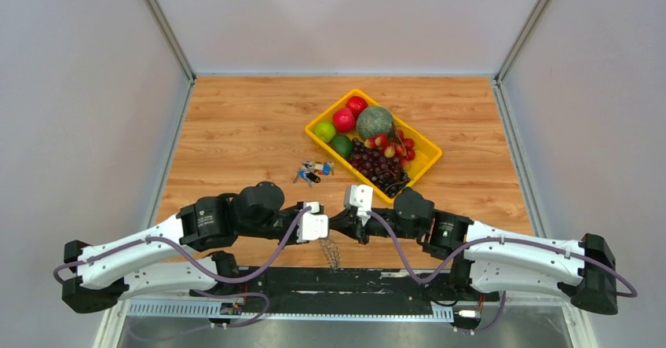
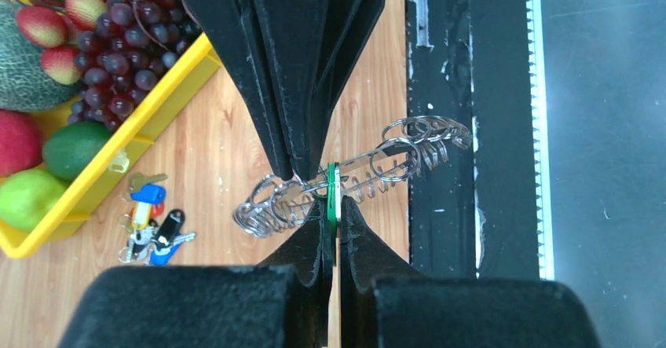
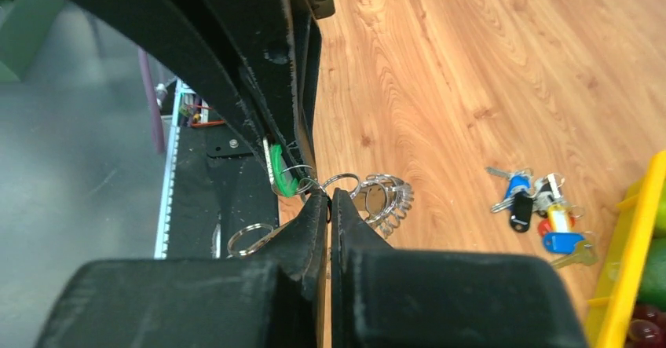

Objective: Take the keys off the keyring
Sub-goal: Remove the key from the keyring.

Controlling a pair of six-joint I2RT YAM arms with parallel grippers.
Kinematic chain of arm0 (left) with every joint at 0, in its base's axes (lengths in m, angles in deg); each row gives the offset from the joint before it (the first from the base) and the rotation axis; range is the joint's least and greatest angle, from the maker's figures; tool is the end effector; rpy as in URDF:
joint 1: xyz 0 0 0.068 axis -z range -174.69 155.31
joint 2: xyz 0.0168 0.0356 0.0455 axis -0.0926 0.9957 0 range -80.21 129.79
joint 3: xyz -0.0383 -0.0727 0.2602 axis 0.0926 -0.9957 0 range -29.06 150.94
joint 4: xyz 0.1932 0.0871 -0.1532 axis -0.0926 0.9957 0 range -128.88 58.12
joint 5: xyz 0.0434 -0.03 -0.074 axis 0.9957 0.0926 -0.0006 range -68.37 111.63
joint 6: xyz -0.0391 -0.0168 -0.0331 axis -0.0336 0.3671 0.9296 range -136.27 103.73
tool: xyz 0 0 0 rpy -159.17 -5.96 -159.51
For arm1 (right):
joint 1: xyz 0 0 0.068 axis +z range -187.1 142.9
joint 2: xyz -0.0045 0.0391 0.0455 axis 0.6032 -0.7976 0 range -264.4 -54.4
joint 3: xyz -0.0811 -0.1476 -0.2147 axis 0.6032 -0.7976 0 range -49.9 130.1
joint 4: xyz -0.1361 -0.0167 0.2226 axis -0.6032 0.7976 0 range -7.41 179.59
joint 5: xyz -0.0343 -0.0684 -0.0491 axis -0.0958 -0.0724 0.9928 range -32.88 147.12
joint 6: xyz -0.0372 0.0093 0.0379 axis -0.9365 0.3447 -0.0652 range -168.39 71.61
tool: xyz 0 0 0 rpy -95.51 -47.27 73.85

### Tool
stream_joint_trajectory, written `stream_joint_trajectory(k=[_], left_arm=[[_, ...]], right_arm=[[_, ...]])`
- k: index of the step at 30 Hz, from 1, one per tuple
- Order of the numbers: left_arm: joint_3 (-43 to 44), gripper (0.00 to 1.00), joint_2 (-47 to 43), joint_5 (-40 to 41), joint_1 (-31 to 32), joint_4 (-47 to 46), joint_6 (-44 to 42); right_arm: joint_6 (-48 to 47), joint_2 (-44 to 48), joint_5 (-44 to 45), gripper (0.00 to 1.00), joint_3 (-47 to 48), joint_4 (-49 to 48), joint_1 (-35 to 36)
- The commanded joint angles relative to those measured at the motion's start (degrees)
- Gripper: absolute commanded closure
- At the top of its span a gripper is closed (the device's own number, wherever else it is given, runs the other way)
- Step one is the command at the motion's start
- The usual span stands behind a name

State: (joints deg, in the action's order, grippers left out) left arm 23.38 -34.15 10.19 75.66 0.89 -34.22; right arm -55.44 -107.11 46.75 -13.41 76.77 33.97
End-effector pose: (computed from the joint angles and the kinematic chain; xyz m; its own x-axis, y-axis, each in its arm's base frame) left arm 0.0487 -0.1574 0.3306 0.1256 0.5466 -0.8279 0.9881 0.0055 0.1535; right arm 0.0651 0.2095 0.2930 0.0630 -0.1880 -0.9802 -0.9876 0.1297 -0.0884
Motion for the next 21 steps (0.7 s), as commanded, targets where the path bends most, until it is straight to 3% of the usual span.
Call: stream_joint_trajectory(k=[1, 12, 21], left_arm=[[4.5, 1.0, 0.0, -2.1, 0.3, -0.5, -3.2], [1.7, 1.0, -3.2, -1.9, 0.3, -0.7, -3.5], [0.8, 1.0, -3.8, -2.5, 0.3, -0.8, -3.3]], right_arm=[[11.1, -1.1, -1.9, 1.0, 4.1, 0.1, -4.4], [32.6, 3.2, 1.3, 1.0, -0.2, -5.4, -9.2], [49.5, 7.9, 12.0, 1.0, -7.9, -12.2, -9.2]])
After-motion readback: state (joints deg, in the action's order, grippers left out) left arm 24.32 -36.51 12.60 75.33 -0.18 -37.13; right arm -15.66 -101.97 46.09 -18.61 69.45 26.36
